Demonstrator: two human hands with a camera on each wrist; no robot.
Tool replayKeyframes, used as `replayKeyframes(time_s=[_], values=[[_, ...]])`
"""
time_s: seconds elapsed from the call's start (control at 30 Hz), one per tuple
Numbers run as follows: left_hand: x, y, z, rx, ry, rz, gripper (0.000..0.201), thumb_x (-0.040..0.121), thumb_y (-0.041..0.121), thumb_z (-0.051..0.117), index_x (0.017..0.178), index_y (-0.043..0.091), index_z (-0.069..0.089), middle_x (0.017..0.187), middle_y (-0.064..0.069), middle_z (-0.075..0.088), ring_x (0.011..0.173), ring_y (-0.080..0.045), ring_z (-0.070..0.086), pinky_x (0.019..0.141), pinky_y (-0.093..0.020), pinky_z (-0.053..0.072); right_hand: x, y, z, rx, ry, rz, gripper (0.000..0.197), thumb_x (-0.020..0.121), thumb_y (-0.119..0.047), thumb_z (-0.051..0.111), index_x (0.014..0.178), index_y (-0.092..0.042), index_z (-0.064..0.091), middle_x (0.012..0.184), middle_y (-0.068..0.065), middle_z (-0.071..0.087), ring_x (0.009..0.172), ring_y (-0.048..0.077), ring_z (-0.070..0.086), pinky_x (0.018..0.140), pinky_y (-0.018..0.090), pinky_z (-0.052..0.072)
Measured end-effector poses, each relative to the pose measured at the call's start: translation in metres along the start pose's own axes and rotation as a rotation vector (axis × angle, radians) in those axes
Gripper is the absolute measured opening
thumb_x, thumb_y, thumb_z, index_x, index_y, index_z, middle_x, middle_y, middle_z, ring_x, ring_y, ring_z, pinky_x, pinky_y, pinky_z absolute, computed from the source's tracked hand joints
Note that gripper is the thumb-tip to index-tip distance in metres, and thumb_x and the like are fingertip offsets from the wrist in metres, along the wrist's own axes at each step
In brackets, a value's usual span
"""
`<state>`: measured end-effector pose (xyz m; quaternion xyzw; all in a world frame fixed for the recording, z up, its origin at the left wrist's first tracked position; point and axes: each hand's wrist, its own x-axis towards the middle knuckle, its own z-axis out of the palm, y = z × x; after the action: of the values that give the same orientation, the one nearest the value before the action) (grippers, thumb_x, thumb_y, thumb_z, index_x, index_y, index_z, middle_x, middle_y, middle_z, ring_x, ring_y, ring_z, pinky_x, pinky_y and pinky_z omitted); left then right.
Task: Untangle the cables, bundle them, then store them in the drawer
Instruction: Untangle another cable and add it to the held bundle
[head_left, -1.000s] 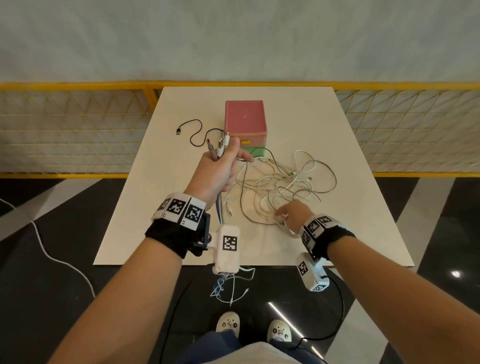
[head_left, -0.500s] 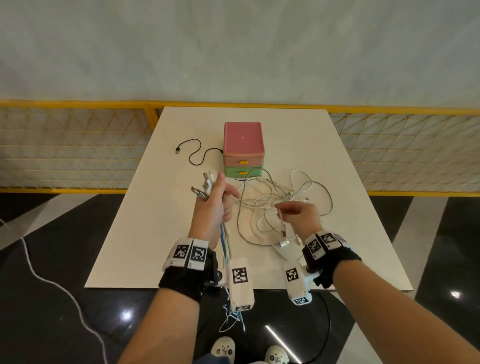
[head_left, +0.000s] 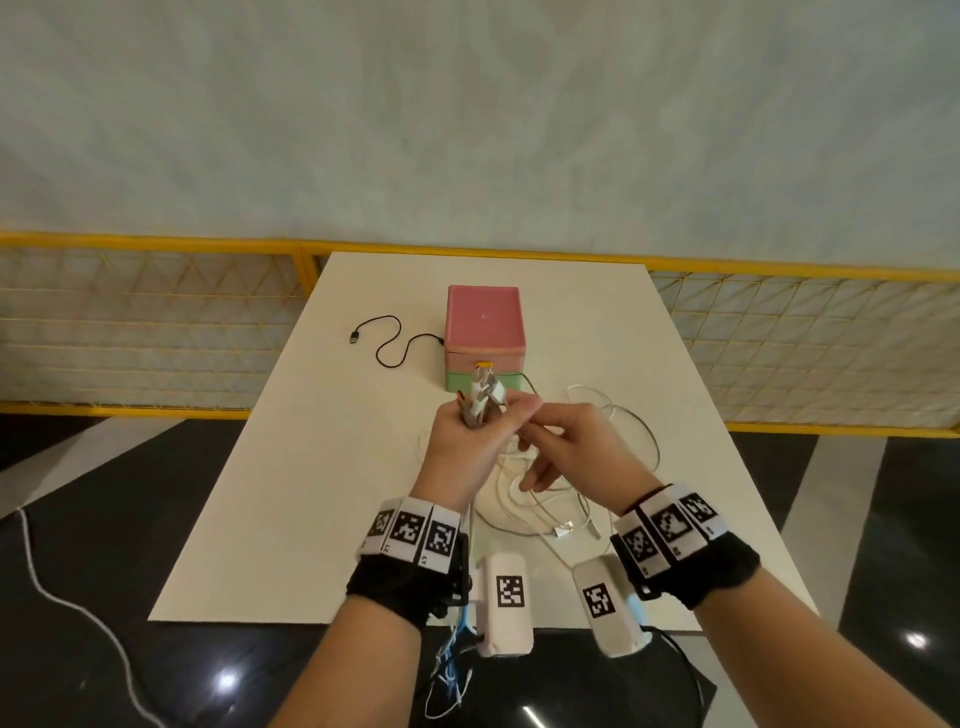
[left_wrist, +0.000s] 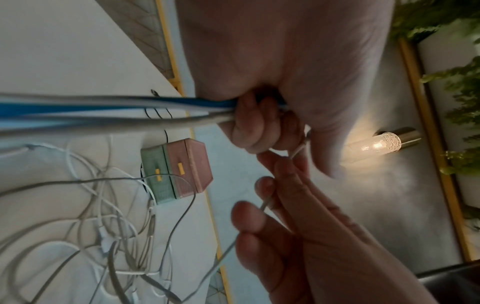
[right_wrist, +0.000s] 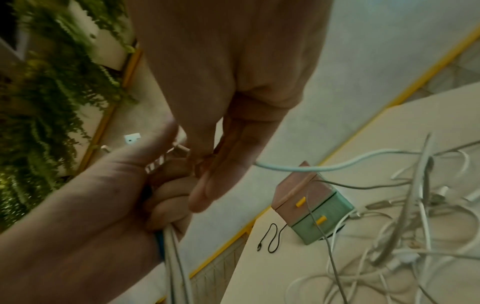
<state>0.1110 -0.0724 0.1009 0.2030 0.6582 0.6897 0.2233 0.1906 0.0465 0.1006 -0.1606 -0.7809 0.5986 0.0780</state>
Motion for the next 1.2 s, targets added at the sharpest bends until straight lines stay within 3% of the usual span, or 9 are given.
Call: replayKeyframes(time_s=[0.17,0.37,0.43,0.5,0.63,0.77,0.93,1.07,1.2], values=[[0.003,0.007,0.004,-0.05,0.052,-0.044,0.03,0.096,0.028,0.058,0.079,0.004,0.066,0.042,0.01,0.053,0.035,-0.001,0.046,0.043,-0.012,0.037,-0.004,-0.008,0.003,-0.051,-0.078,-0.003,0.018,0.096,-0.017,0.052,0.085,-0.018,0.066,0.085,0.009,0.061,0.066,0.031,0.071,0.066,0.046,0.059],[0.019,0.004,-0.005,-0.024,0.194,0.017,0.057,0.099,0.048,0.043,0.049,0.023,0.05,0.051,0.002,0.046,0.046,-0.011,0.043,0.053,-0.028,0.038,-0.002,0.0,-0.002,-0.16,-0.174,0.027,0.026,0.099,-0.021,0.044,0.087,-0.004,0.06,0.07,0.001,0.057,0.071,0.025,0.072,0.074,0.048,0.058],[0.024,0.007,-0.007,-0.163,0.206,0.013,0.056,0.099,0.05,0.04,0.051,0.021,0.045,0.053,-0.001,0.042,0.052,-0.015,0.047,0.06,-0.034,0.047,-0.002,0.006,-0.002,-0.192,-0.194,0.024,0.028,0.099,-0.022,0.044,0.087,-0.002,0.058,0.069,-0.001,0.06,0.076,0.021,0.073,0.075,0.044,0.059],[0.024,0.013,-0.008,-0.337,0.166,0.004,0.051,0.097,0.052,0.04,0.059,0.019,0.045,0.054,0.0,0.032,0.047,-0.013,0.04,0.053,-0.032,0.048,-0.001,0.011,-0.002,-0.195,-0.201,-0.006,0.025,0.099,-0.022,0.044,0.083,-0.008,0.057,0.07,-0.006,0.061,0.082,0.018,0.072,0.076,0.037,0.059],[0.029,0.036,-0.034,-0.45,0.249,0.113,0.045,0.101,0.049,0.035,0.071,0.022,0.055,0.049,0.01,0.026,0.039,-0.006,0.021,0.037,-0.019,0.017,0.003,0.032,-0.016,-0.269,-0.17,-0.011,0.028,0.099,-0.022,0.044,0.073,-0.025,0.052,0.062,-0.014,0.059,0.092,0.019,0.069,0.079,0.032,0.052],[0.022,0.052,-0.063,-0.335,0.284,0.237,0.032,0.095,0.048,0.051,0.098,0.024,0.072,0.046,0.011,0.024,0.04,-0.006,0.017,0.04,-0.024,0.015,0.009,0.038,-0.036,-0.488,-0.121,-0.068,0.026,0.098,-0.028,0.045,0.074,-0.026,0.056,0.069,-0.003,0.06,0.077,0.014,0.061,0.074,0.033,0.047],[0.012,0.051,-0.042,0.292,0.03,0.178,0.028,0.102,0.04,0.042,0.108,0.047,0.068,0.047,0.013,0.039,0.046,-0.01,0.031,0.047,-0.026,0.03,0.023,-0.005,-0.034,-0.492,0.007,-0.197,0.02,0.096,-0.026,0.05,0.084,-0.019,0.064,0.062,-0.008,0.054,0.055,0.001,0.046,0.057,0.015,0.039],[0.009,0.039,-0.021,0.408,-0.187,0.038,0.039,0.101,0.036,0.047,0.067,0.027,0.063,0.046,0.004,0.049,0.049,-0.014,0.045,0.058,-0.026,0.041,0.025,-0.047,-0.027,-0.48,0.044,-0.377,0.016,0.095,-0.018,0.053,0.091,-0.007,0.064,0.063,-0.02,0.055,0.061,-0.005,0.053,0.058,0.008,0.038],[0.014,0.049,-0.024,0.287,0.042,0.077,0.025,0.1,0.016,0.049,0.076,0.021,0.057,0.052,0.007,0.049,0.04,-0.002,0.04,0.046,-0.013,0.038,0.04,-0.036,-0.038,-0.524,0.012,-0.336,0.021,0.098,-0.027,0.047,0.089,-0.013,0.06,0.071,-0.005,0.059,0.06,0.008,0.051,0.06,0.02,0.044]])
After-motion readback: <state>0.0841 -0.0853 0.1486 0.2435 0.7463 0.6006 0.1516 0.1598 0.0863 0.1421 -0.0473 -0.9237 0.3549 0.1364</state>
